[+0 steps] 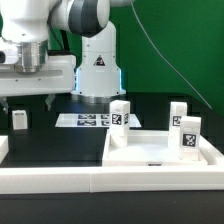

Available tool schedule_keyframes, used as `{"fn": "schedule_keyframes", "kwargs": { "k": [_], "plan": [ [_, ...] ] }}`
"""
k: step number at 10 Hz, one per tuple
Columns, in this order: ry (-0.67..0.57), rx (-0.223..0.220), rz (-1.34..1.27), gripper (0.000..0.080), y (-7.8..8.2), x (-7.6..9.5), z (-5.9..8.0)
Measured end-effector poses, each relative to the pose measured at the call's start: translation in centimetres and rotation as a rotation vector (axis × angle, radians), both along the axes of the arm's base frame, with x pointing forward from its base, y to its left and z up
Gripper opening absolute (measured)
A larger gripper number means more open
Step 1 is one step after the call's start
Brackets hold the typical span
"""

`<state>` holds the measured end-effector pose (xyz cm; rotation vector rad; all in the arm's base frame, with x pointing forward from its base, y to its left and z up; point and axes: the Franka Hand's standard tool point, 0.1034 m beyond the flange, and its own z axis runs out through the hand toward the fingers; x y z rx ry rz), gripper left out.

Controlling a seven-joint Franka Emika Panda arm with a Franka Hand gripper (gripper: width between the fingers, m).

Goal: Assemble square table

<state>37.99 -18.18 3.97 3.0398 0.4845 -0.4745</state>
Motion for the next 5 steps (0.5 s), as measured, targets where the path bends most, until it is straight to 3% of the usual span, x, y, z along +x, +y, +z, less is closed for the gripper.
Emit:
{"fn": "schedule_keyframes", "kwargs": {
  "k": [3, 5],
  "plan": [
    [0.160, -0.033, 0.052, 0.0649, -1.4, 0.3, -0.9],
    [0.273, -0.091, 0.060, 0.0649, -2.1, -0.1, -0.9]
  ]
}}
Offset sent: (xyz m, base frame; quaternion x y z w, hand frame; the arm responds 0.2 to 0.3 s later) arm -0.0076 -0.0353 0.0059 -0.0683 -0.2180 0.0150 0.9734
